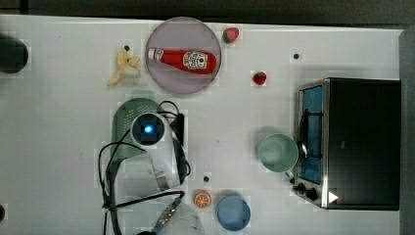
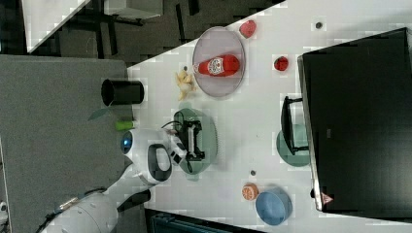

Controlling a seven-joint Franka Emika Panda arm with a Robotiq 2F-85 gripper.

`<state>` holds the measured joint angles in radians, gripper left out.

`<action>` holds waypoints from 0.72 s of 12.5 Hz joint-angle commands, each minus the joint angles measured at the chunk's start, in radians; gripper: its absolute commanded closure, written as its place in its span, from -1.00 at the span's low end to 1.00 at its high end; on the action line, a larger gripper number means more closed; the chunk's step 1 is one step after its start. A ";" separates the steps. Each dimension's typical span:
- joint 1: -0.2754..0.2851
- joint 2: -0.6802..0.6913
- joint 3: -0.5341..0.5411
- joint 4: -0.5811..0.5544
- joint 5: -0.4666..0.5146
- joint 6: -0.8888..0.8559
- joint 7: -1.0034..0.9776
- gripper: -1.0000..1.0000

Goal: Drag strainer left to right.

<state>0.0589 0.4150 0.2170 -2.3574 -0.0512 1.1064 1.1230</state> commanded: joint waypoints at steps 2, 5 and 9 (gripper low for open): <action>-0.045 -0.042 -0.072 -0.028 0.007 0.017 -0.130 -1.00; -0.046 -0.042 -0.130 -0.031 0.007 0.017 -0.197 -1.00; -0.047 -0.043 -0.217 -0.033 0.006 0.018 -0.323 -1.00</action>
<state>0.0375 0.3872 0.0104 -2.4043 -0.0551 1.1406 0.9106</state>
